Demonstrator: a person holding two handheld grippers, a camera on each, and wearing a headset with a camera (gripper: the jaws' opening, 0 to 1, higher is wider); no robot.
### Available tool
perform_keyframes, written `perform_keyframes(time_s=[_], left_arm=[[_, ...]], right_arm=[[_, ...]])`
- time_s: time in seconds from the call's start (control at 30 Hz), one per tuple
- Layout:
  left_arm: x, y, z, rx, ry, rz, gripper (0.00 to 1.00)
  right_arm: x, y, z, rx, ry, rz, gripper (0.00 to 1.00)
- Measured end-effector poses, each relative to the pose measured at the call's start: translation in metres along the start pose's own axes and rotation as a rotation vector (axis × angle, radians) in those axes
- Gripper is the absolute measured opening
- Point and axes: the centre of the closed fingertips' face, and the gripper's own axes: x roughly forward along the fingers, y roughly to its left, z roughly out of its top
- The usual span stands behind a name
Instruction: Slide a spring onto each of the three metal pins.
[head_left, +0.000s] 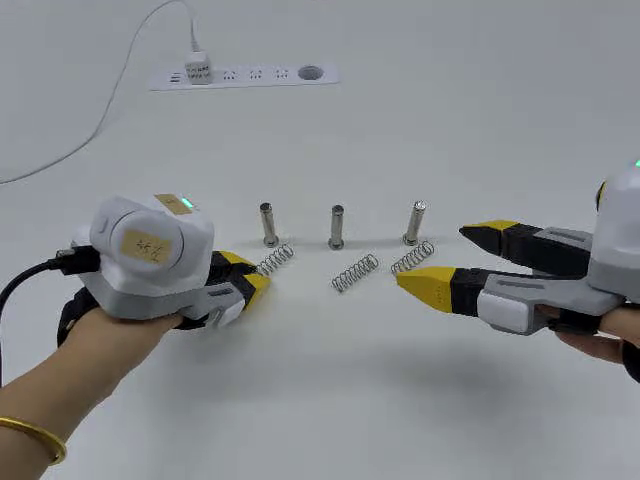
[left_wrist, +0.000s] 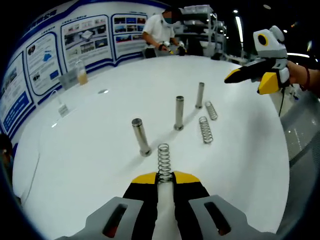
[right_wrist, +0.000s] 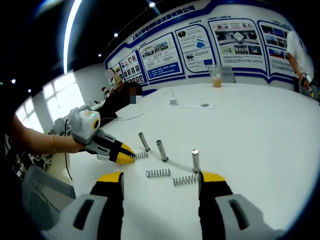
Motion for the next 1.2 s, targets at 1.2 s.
perform_keyframes(time_s=[1.2], left_arm=[[-0.047,-0.039,0.042,-0.012,-0.164,-0.013,0.1]], right_arm=[[0.004,0.031,0.027,0.154,-0.109,0.105,0.53]])
